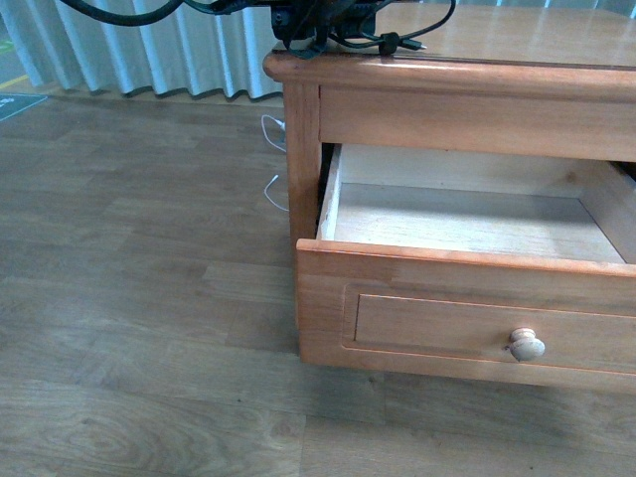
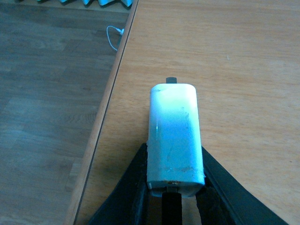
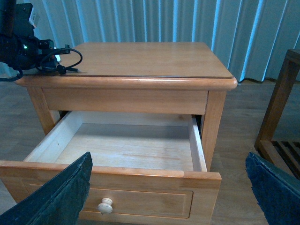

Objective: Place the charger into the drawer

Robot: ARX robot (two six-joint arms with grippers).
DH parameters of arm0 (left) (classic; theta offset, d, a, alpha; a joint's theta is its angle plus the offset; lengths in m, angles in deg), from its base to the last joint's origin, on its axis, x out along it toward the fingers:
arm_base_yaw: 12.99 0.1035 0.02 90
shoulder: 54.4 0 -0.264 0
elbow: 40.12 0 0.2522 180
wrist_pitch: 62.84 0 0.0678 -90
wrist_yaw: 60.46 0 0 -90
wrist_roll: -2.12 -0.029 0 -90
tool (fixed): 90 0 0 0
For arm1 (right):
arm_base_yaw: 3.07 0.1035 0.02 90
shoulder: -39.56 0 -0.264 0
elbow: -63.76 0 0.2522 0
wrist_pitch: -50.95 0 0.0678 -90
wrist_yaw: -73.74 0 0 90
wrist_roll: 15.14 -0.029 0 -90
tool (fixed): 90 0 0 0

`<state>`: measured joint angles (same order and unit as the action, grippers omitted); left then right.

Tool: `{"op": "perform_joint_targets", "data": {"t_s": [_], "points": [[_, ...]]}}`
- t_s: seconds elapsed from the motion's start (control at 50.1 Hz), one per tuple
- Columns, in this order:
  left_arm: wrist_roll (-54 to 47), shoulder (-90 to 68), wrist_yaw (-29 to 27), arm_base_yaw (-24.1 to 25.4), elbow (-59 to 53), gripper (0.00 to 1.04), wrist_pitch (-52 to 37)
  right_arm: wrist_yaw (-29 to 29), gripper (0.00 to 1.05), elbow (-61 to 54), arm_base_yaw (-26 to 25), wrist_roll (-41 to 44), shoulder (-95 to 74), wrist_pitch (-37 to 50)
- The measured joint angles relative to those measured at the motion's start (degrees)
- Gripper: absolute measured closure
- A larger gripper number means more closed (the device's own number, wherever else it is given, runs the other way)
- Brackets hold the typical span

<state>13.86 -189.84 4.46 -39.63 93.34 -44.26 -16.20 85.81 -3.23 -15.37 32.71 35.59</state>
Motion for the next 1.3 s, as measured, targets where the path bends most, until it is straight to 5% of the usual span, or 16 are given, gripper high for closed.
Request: {"op": "perform_joint_targets", "data": {"t_s": [0.698, 1.296], "points": [[-1.0, 31.6, 11.1, -6.9, -45.6, 0.82, -18.2, 0.0, 0.08, 0.0, 0.0, 0.0, 0.0, 0.0], [5.8, 10.1, 11.3, -10.5, -35.2, 0.82, -15.5, 0.0, 0.08, 0.0, 0.0, 0.0, 0.0, 0.0]]}}
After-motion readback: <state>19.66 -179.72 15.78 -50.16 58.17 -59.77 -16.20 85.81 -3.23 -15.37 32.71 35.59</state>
